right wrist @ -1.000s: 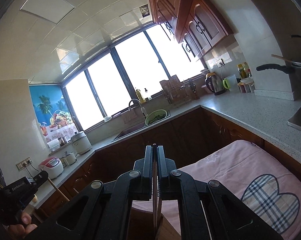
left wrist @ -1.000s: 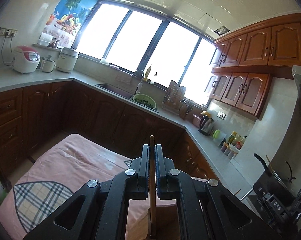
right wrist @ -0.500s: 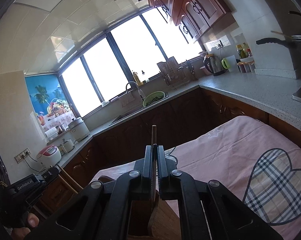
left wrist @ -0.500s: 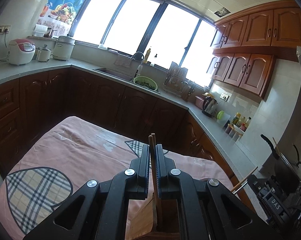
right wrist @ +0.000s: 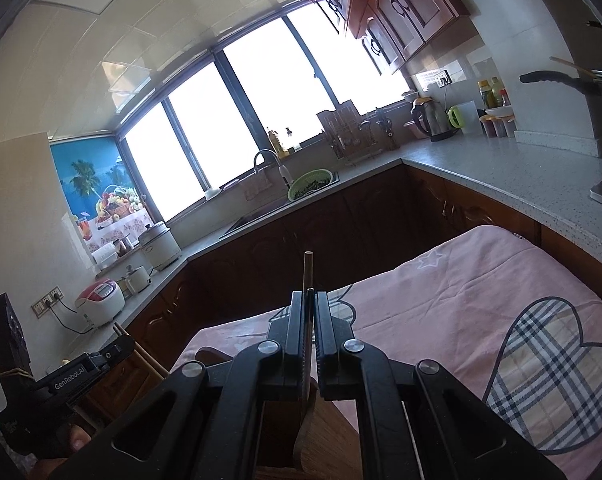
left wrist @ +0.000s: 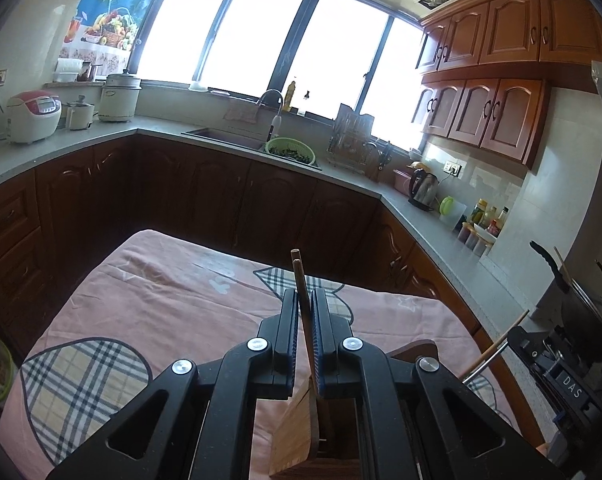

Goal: Organize utensils
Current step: 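Lower both chopsticks into the holder slots and open both tools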

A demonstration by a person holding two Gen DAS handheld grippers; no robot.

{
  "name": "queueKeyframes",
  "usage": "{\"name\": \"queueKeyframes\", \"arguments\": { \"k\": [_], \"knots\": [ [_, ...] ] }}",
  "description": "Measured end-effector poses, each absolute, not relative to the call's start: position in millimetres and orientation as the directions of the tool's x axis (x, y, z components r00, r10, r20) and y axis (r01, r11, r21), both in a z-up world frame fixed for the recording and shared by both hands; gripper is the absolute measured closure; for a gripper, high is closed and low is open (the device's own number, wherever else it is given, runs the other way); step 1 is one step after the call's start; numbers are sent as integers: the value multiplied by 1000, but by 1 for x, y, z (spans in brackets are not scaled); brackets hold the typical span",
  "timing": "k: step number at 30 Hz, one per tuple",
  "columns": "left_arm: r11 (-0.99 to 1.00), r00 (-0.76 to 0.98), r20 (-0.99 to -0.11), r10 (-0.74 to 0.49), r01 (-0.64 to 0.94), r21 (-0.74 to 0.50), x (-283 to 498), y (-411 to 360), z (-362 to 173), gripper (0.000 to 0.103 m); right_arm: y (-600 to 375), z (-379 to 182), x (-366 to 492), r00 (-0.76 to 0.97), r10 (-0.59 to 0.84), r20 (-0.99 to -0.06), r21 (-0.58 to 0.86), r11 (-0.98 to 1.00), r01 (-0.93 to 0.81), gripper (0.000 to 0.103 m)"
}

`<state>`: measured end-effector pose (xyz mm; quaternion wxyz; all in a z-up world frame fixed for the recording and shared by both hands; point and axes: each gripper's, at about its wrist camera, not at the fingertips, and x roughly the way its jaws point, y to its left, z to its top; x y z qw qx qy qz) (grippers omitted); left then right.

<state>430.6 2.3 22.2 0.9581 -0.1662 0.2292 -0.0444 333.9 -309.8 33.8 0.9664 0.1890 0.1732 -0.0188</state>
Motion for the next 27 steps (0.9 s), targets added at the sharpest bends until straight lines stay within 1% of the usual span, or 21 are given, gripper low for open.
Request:
{"name": "queueKeyframes", "arguments": {
  "k": [1, 2, 4, 5, 6, 7, 8, 9, 10, 11, 12, 13, 14, 15, 16, 17, 19, 20, 22, 26, 27],
  "knots": [
    [937, 889, -426, -170, 11, -349, 431, 4, 23, 98, -310, 34, 334, 938, 30, -345, 357, 928, 101, 98],
    [934, 886, -428, -176, 13, -357, 431, 6, 24, 98, -309, 34, 335, 937, 31, -348, 357, 929, 101, 94],
    [933, 884, -431, -178, 12, -360, 431, 8, 25, 97, -309, 35, 334, 935, 33, -352, 360, 927, 103, 94],
    [933, 884, -432, -176, 10, -360, 430, 9, 26, 94, -309, 36, 334, 935, 32, -353, 362, 926, 104, 93],
    [933, 884, -432, -177, 11, -360, 429, 10, 25, 86, -310, 36, 333, 935, 30, -354, 363, 925, 108, 92],
    [932, 886, -429, -177, 11, -362, 427, 11, 27, 82, -310, 37, 332, 935, 26, -355, 364, 925, 112, 90],
    [932, 888, -426, -172, 7, -363, 425, 12, 29, 72, -311, 37, 331, 935, 23, -353, 368, 923, 116, 83],
    [931, 891, -421, -171, 6, -365, 422, 13, 29, 66, -312, 38, 329, 937, 24, -348, 376, 920, 116, 76],
    [931, 895, -414, -169, 7, -364, 420, 14, 31, 65, -313, 39, 326, 940, 24, -341, 383, 916, 115, 62],
    [934, 895, -414, -164, 5, -358, 417, 14, 31, 63, -314, 41, 323, 943, 22, -333, 389, 914, 116, 56],
    [934, 895, -415, -166, 7, -358, 415, 15, 31, 58, -316, 42, 320, 944, 20, -330, 393, 912, 118, 53],
    [932, 894, -415, -168, 7, -362, 412, 17, 32, 54, -317, 44, 318, 944, 22, -328, 399, 909, 118, 46],
    [932, 895, -414, -166, 5, -363, 408, 19, 33, 47, -318, 46, 315, 946, 28, -323, 408, 906, 112, 36],
    [933, 896, -414, -159, -1, -359, 404, 19, 32, 39, -319, 47, 312, 948, 31, -317, 413, 904, 108, 31],
    [934, 898, -413, -154, -4, -357, 400, 21, 32, 37, -320, 49, 308, 950, 34, -310, 416, 903, 104, 24],
    [934, 899, -411, -154, -4, -357, 395, 23, 32, 34, -320, 51, 305, 953, 36, -302, 417, 904, 98, 20],
    [935, 896, -418, -152, -8, -356, 388, 25, 32, 28, -319, 55, 297, 955, 40, -293, 414, 906, 88, 19],
    [934, 894, -422, -151, -10, -356, 383, 26, 31, 25, -318, 56, 293, 956, 45, -291, 413, 907, 84, 16],
    [932, 890, -426, -162, -4, -363, 374, 28, 32, 23, -317, 59, 286, 956, 56, -288, 414, 907, 71, 10],
    [934, 880, -444, -169, -2, -358, 358, 33, 36, 17, -312, 64, 269, 955, 74, -286, 403, 914, 50, 6],
    [935, 879, -447, -168, -2, -354, 354, 33, 39, 17, -311, 64, 265, 954, 77, -290, 397, 917, 47, 5]
  ]
}}
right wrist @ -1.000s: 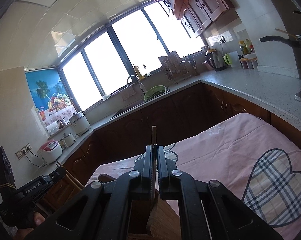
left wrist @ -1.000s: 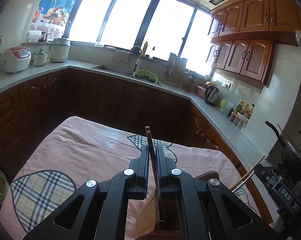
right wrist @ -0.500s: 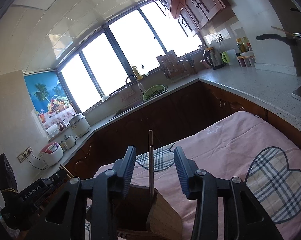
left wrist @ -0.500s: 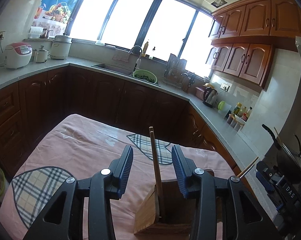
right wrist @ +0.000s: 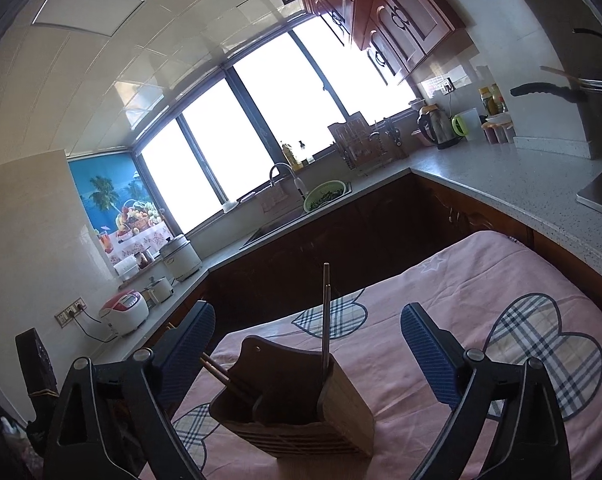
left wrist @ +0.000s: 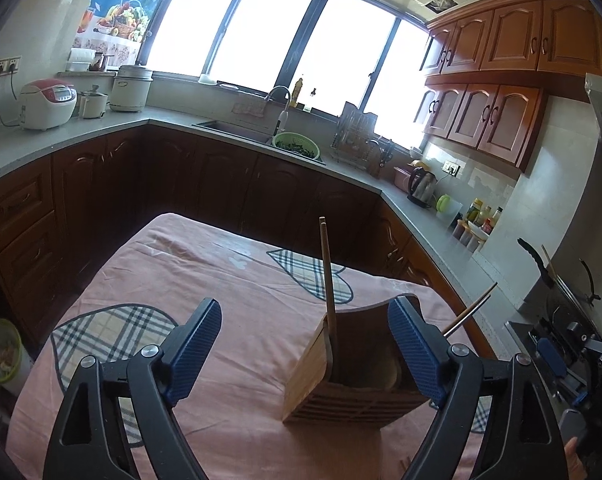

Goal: Organize utensils
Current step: 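Lower both chopsticks into the holder slots and open both tools, then move both tools back over the utensils, left tool toward the spoon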

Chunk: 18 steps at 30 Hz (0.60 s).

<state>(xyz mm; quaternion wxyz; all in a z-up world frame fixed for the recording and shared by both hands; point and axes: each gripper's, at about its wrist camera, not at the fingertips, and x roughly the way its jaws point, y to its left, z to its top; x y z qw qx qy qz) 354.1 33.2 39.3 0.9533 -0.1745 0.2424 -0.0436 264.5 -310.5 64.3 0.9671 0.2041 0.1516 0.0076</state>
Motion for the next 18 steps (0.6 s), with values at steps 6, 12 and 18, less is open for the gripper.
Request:
{"name": "queueKeyframes", "arguments": {
  "k": [6, 12, 18],
  "knots": [
    [941, 873, -453, -179, 17, -338, 314, 39, 44, 13, -305, 64, 231, 943, 97, -318, 381, 924, 33, 3],
    [947, 842, -498, -206, 43, -318, 272, 41, 37, 12, -303, 53, 191, 929, 94, -359, 367, 929, 48, 3],
    [950, 812, -544, -210, 37, -311, 244, 46, 34, 12, -305, 36, 157, 898, 84, -432, 346, 935, 79, 3]
  ]
}}
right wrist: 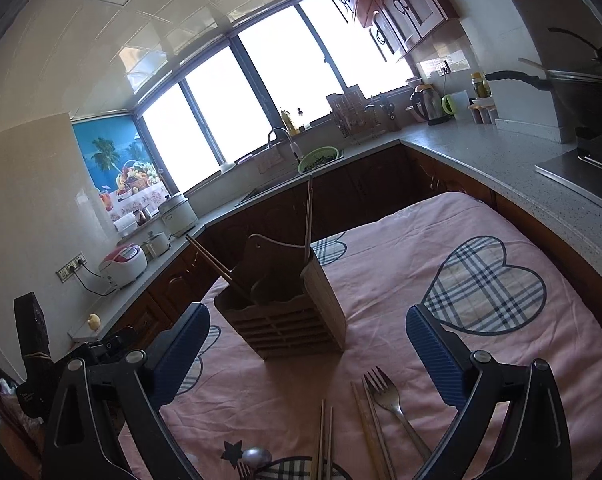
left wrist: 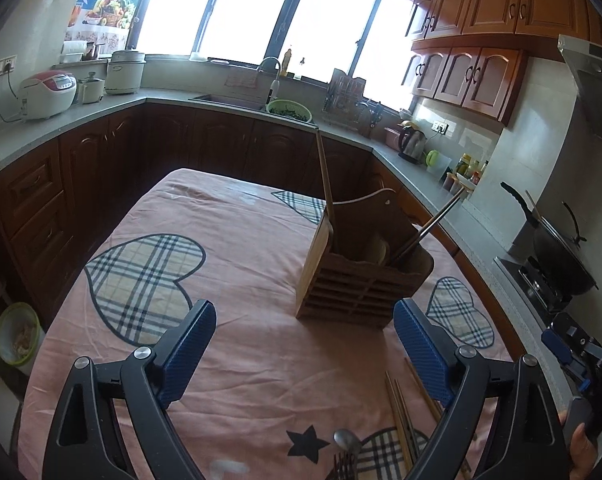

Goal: Organize utensils
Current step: 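Move both tools back over the utensils, left tool toward the spoon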

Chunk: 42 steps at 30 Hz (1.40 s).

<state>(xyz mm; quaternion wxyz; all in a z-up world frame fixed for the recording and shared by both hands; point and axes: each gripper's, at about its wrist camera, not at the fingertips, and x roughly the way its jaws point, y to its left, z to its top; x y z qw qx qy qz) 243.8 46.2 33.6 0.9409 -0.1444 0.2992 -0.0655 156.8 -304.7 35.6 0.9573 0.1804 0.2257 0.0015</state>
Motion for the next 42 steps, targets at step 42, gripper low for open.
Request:
{"name": "queueKeyframes", "arguments": {
  "k": [42],
  "knots": [
    [974, 531, -820, -215, 174, -144, 284, -76, -19, 14, -323, -32, 120, 780, 105, -617, 316, 941, 123, 10]
  ]
}}
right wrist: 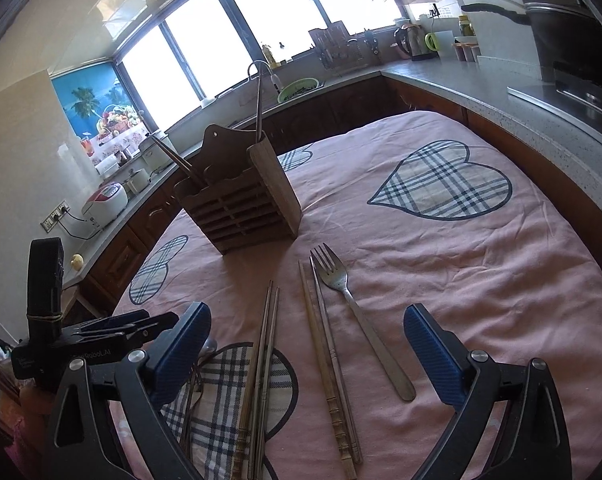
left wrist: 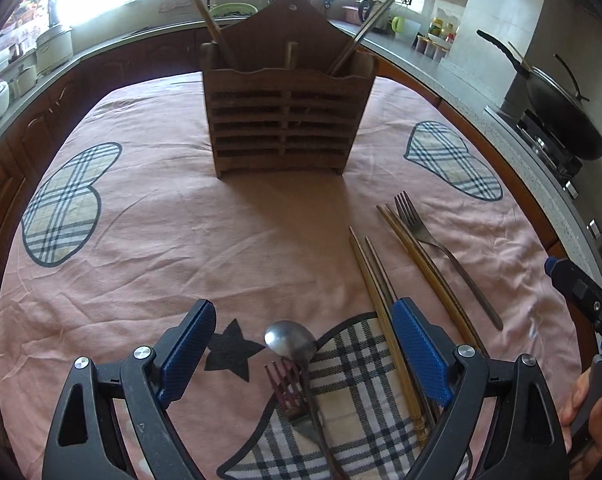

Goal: Organize utensils
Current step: 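Move both tools back over the utensils, left tool toward the spoon, then close the left tool on a wooden chopstick while the right tool grasps a metal chopstick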

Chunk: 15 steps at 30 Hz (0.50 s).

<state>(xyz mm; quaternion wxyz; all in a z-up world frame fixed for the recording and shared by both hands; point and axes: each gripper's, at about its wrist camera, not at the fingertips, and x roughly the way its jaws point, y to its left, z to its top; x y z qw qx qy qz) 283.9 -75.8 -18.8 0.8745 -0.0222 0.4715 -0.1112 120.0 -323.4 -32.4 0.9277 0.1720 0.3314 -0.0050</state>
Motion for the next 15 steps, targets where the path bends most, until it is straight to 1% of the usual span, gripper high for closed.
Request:
{"name": "queueKeyframes", "arguments": {
  "k": [1, 2, 3, 4, 5, 7, 10, 12, 15],
  "knots": [
    [974, 523, -826, -211, 180, -136, 288, -81, -23, 14, -326, -33, 122, 777, 104, -620, 318, 940, 127, 16],
    [974, 518, -829, -210, 185, -131, 293, -88, -27, 16, -328, -35, 125, 772, 106, -626, 320, 938, 131, 24],
    [973, 510, -834, -210, 193, -127, 297, -94, -31, 20, -330, -36, 128, 767, 108, -633, 323, 937, 134, 28],
    [973, 499, -842, -205, 197, -120, 303, -99, -36, 23, -332, -37, 130, 763, 112, -637, 326, 936, 135, 34],
    [973, 486, -851, -200, 199, -115, 309, -104, -42, 25, -333, -39, 132, 759, 115, -640, 328, 935, 135, 38],
    [973, 466, -863, -195, 205, -109, 319, -113, -52, 26, -335, -42, 135, 755, 118, -645, 330, 934, 136, 38],
    [974, 447, -880, -162, 215, -70, 332, -126, -69, 29, -337, -46, 142, 744, 129, -656, 336, 932, 134, 38],
    [973, 451, -879, -156, 222, -59, 336, -129, -76, 26, -337, -50, 146, 737, 135, -662, 338, 932, 132, 38],
    [971, 450, -880, -151, 233, -47, 337, -128, -78, 26, -337, -54, 153, 726, 145, -672, 337, 933, 125, 38]
  ]
}}
